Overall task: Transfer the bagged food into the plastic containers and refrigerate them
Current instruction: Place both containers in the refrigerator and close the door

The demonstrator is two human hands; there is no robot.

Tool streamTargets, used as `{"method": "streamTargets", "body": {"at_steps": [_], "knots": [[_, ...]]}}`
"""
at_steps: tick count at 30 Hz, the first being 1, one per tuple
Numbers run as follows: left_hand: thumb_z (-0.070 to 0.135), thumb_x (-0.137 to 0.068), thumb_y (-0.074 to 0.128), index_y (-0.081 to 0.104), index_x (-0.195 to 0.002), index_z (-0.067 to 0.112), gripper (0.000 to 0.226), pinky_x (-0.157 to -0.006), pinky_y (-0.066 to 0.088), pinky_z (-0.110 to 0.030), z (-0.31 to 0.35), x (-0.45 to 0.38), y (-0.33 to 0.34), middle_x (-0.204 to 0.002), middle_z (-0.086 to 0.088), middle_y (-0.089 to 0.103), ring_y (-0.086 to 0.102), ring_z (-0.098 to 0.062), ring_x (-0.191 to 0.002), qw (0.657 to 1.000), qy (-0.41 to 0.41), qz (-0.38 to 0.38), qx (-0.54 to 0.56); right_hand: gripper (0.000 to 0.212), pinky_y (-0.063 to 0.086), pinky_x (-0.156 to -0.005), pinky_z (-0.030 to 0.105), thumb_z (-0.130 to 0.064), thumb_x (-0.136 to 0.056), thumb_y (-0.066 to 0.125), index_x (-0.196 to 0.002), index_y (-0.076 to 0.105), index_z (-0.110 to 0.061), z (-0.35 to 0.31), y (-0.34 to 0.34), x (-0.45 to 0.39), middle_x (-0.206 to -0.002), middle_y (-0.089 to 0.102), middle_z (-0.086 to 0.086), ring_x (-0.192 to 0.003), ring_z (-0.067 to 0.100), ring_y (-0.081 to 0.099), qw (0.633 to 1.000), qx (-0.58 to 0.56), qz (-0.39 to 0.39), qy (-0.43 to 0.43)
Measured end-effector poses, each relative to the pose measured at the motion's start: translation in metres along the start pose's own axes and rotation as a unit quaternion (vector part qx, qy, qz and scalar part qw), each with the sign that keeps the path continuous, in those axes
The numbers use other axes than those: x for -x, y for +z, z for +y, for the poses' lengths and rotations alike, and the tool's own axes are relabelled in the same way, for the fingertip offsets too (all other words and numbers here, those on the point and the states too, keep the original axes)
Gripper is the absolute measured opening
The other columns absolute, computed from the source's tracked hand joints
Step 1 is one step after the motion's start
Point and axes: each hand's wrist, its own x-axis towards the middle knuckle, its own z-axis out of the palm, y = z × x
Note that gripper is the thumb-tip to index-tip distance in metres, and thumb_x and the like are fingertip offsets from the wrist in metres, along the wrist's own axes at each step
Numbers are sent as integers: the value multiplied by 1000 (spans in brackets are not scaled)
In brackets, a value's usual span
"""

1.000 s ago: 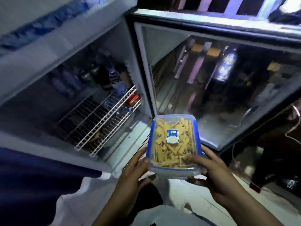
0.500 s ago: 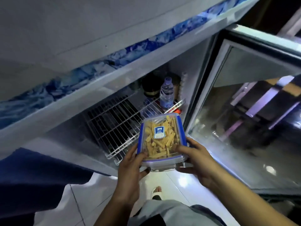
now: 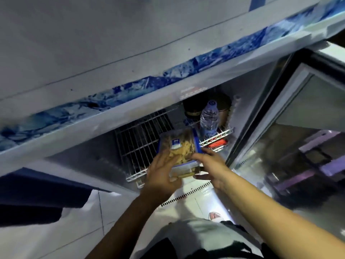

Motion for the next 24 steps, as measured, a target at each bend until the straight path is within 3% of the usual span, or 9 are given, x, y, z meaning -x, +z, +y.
{"method": "streamTargets", "body": {"at_steps": [5,9,10,12,14,16,19,22,24], "knots": [[29,-85,69,34,-153,32,76,-115,27,-31,24,-37,13,-157,2,39,38,-20,-140,991,27,22,-129,29,52,-75,39,-18,-84,73,-109,62,-27,-15,-22,-36,-92,70,6,-76,22,62,997,51,-53,0],[16,-83,72,43,-148,32,73,-110,39,-35,26,-60,16,-151,0,45,45,-27,-135,991,-18,50,-120,47,48,-77,29,-24,-88,69,-135,58,-23,-1,-43,-69,-119,68,1,-94,15,62,984,152,-33,-86],[13,-81,73,49,-145,29,70,-110,40,-36,26,-65,17,-151,-3,47,45,-29,-136,990,-9,69,-125,54,48,-87,31,-27,-88,69,-140,53,-24,4,-49,-75,-134,61,4,-110,19,60,961,247,-21,-125],[4,-75,72,54,-143,23,72,-107,44,-38,23,-77,17,-147,-8,52,48,-32,-133,989,5,95,-116,73,33,-114,43,-35,-87,67,-152,35,-29,10,-60,-83,-162,29,6,-145,30,30,854,492,-23,-166],[-2,-77,70,56,-140,26,70,-98,51,-41,24,-91,14,-139,-9,58,57,-30,-121,990,-26,95,-97,86,9,-121,57,-42,-88,63,-158,13,-35,8,-66,-85,-167,-4,-2,-153,30,-5,737,653,-48,-168],[-3,-81,67,63,-132,24,58,-87,54,-46,30,-103,12,-122,-11,67,66,-29,-102,992,-44,102,-64,91,-1,-118,61,-46,-90,59,-158,0,-35,7,-69,-86,-166,-17,-4,-152,28,-18,661,729,-68,-165],[-16,-77,61,59,-139,19,71,-92,51,-31,34,-117,18,-134,-14,62,62,-35,-118,988,-2,119,-97,95,-4,-116,65,-47,-92,55,-157,-12,-32,14,-76,-89,-164,-23,-5,-150,28,-23,608,773,-58,-169],[17,-94,48,49,-147,22,53,-117,32,-46,33,-123,31,-154,-14,43,40,-37,-142,986,5,84,-142,94,-6,-116,64,-48,-93,52,-157,-13,-28,20,-76,-87,-166,-15,0,-150,30,-22,595,778,-34,-200],[17,-97,45,41,-151,29,56,-121,22,-50,34,-122,47,-161,-14,30,24,-39,-148,986,-17,50,-160,92,-7,-116,63,-49,-94,50,-157,-12,-26,18,-73,-87,-167,-11,3,-150,31,-20,598,773,-21,-211]]}}
